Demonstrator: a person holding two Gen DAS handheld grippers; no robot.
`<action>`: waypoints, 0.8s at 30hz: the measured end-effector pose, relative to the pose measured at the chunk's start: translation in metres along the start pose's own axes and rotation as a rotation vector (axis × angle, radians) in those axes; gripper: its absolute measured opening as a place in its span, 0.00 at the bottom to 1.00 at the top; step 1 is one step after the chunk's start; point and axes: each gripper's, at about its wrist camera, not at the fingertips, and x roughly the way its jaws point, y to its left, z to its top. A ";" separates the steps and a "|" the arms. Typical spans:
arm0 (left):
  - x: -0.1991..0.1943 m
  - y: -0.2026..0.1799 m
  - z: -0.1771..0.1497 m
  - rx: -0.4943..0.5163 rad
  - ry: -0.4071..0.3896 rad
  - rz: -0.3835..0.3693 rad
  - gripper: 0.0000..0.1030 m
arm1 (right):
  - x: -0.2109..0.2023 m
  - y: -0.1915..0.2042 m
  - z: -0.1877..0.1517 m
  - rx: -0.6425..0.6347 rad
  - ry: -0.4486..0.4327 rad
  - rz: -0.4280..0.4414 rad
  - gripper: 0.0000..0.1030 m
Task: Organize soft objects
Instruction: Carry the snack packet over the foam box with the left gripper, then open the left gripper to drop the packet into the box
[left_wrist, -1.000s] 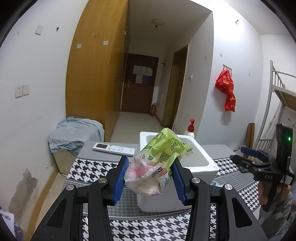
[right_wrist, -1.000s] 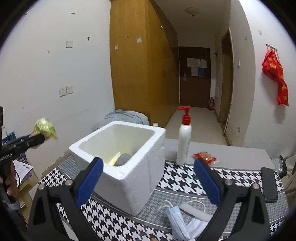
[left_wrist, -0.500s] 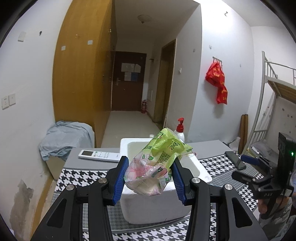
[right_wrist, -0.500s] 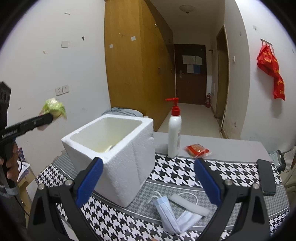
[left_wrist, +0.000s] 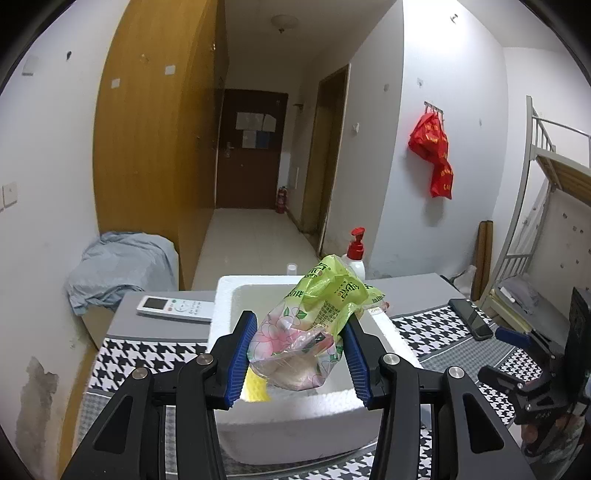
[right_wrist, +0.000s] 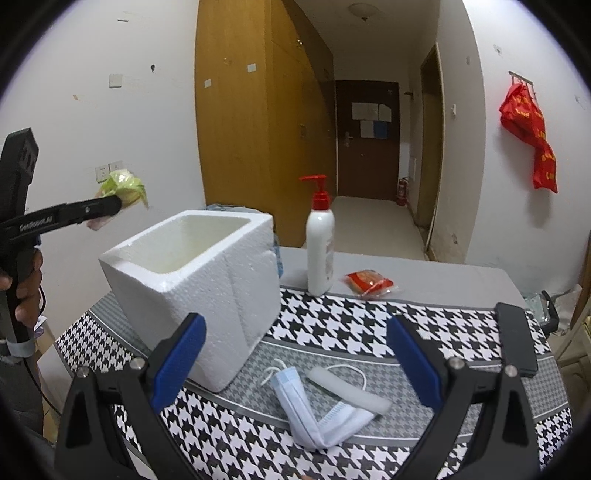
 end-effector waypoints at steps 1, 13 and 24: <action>0.003 -0.002 0.002 0.002 0.005 -0.002 0.47 | 0.000 -0.001 -0.001 0.003 0.002 -0.003 0.97; 0.027 -0.006 0.010 0.014 0.037 0.000 0.47 | -0.004 -0.013 -0.012 0.031 0.014 -0.043 0.97; 0.046 -0.009 0.013 0.029 0.070 0.021 0.48 | -0.004 -0.019 -0.021 0.062 0.023 -0.049 0.97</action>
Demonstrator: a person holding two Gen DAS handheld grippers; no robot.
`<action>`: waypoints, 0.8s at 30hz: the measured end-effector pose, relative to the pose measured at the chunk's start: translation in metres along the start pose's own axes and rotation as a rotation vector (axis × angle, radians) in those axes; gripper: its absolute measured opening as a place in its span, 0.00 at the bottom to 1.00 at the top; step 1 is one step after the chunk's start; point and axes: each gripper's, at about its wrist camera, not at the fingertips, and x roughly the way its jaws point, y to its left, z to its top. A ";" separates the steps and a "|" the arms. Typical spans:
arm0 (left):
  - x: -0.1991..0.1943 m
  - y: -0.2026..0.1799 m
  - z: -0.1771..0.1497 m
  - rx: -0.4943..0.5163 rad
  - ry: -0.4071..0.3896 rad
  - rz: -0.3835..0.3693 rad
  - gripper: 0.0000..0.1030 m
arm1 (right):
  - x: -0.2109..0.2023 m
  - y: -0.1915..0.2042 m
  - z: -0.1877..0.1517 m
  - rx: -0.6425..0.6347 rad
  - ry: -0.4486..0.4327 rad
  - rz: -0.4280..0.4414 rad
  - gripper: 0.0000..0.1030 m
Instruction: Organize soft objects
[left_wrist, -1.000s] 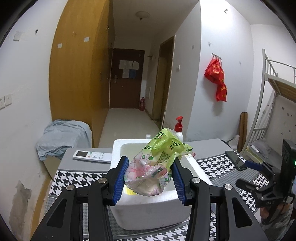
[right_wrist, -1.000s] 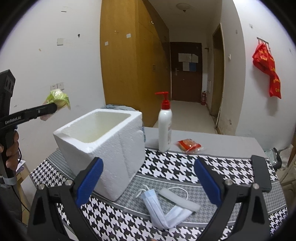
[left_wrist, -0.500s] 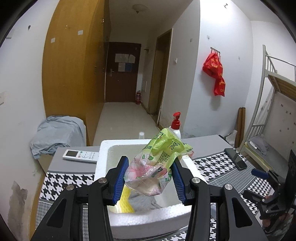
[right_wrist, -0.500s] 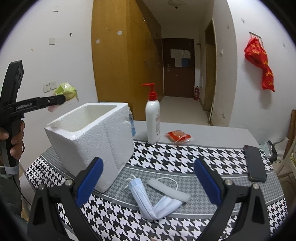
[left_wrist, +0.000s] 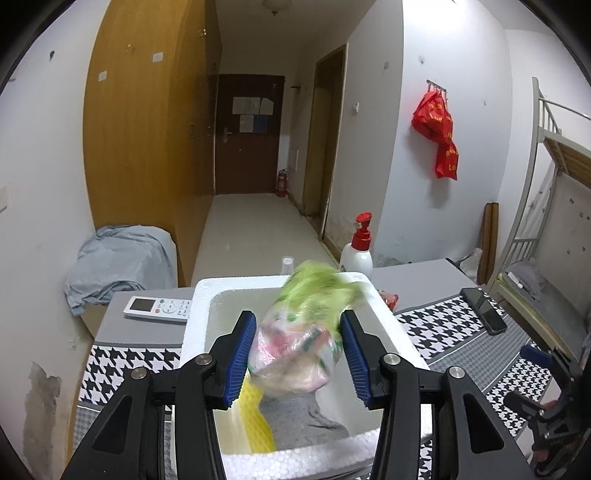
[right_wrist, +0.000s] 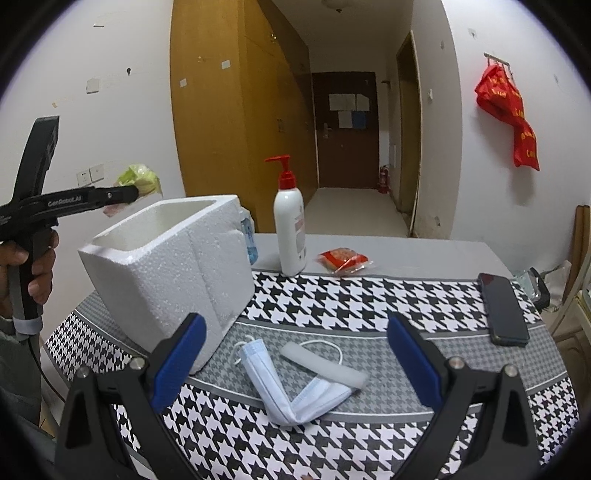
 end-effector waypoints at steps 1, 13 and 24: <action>0.001 0.000 0.001 0.001 0.002 0.002 0.50 | 0.000 0.000 -0.001 0.002 0.001 0.000 0.97; -0.014 -0.004 -0.002 -0.021 -0.073 0.015 0.99 | -0.005 -0.003 -0.008 0.024 0.014 -0.030 0.97; -0.043 -0.026 -0.007 0.017 -0.107 0.005 0.99 | -0.024 -0.003 -0.009 0.018 -0.008 -0.015 0.97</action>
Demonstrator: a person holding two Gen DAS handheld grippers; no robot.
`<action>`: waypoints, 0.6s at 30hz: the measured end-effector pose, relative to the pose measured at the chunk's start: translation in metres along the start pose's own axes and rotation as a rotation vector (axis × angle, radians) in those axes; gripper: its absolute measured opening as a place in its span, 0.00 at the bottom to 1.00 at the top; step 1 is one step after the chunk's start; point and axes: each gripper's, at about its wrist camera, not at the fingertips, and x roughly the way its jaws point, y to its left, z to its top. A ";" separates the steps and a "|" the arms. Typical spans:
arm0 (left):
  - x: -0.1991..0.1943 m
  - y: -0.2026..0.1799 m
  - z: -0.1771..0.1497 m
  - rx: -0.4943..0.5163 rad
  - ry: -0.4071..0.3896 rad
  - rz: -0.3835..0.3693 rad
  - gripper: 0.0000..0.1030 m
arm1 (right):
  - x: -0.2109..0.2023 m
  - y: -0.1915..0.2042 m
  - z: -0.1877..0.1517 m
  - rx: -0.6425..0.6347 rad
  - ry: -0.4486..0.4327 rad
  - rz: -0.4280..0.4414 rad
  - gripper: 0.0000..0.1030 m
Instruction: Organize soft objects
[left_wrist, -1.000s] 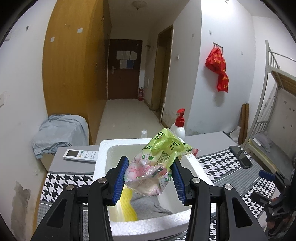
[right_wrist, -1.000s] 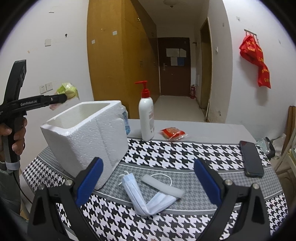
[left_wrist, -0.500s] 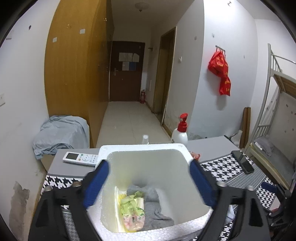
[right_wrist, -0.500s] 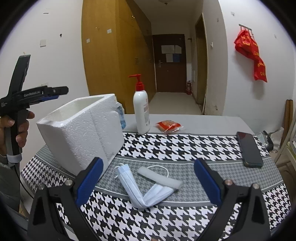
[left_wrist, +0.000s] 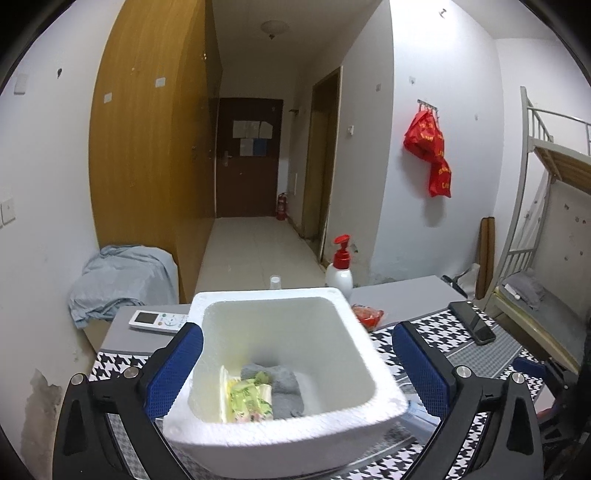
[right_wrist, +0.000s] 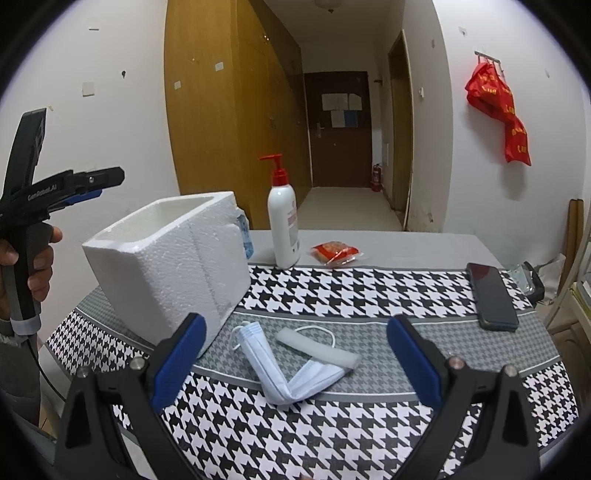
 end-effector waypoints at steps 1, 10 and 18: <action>-0.003 -0.001 -0.001 0.003 -0.004 0.002 0.99 | -0.002 0.000 -0.001 0.000 -0.002 0.000 0.97; -0.023 -0.019 -0.005 0.022 -0.020 -0.008 0.99 | -0.021 -0.004 -0.005 0.002 -0.030 0.010 0.97; -0.035 -0.035 -0.011 0.056 -0.023 -0.017 0.99 | -0.034 -0.006 -0.008 0.000 -0.044 0.019 0.97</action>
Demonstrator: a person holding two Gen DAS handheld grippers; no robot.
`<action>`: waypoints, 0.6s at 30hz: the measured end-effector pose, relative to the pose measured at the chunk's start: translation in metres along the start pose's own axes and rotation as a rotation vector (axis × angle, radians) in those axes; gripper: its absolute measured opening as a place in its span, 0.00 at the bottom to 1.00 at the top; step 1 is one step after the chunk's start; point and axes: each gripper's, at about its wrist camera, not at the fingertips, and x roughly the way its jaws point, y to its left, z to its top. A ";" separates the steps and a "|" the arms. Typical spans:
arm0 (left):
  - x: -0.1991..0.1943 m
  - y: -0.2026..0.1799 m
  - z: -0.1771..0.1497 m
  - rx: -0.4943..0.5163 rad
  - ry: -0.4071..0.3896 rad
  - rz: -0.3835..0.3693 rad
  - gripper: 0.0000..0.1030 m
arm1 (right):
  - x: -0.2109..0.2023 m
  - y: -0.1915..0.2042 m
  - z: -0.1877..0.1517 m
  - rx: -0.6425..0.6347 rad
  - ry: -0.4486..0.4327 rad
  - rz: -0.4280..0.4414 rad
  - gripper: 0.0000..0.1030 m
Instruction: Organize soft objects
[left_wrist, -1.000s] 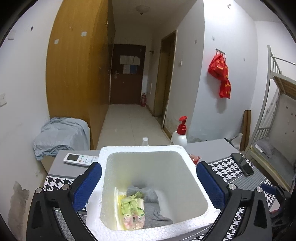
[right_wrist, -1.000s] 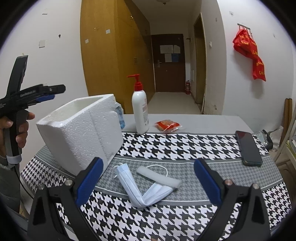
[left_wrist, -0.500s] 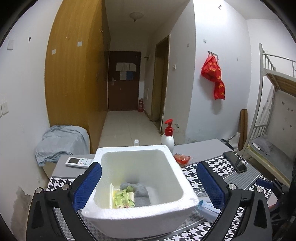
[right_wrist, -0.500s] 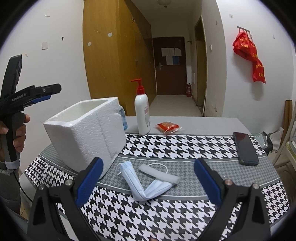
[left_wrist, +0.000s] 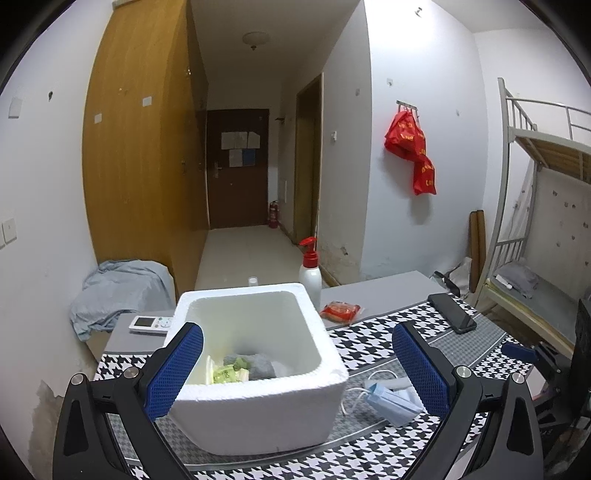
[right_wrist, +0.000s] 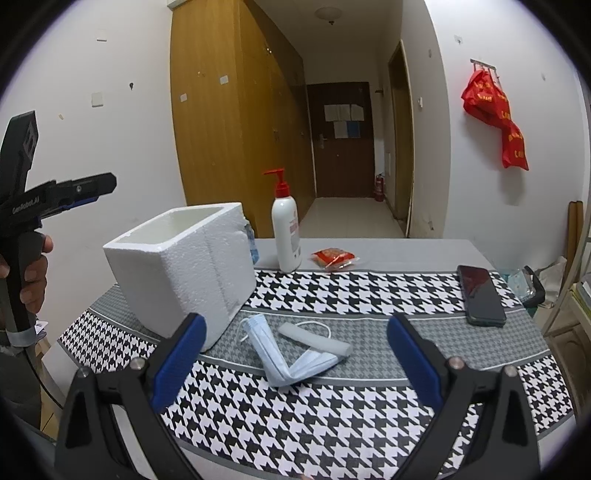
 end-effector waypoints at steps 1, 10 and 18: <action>-0.001 -0.001 -0.001 -0.001 0.003 -0.006 0.99 | -0.001 0.000 0.000 -0.001 -0.001 0.001 0.97; -0.006 -0.014 -0.012 -0.015 0.015 -0.024 0.99 | -0.010 -0.001 -0.005 -0.007 -0.001 0.006 0.97; -0.002 -0.044 -0.033 0.050 0.034 -0.061 0.99 | -0.012 -0.005 -0.011 -0.014 0.006 0.016 0.97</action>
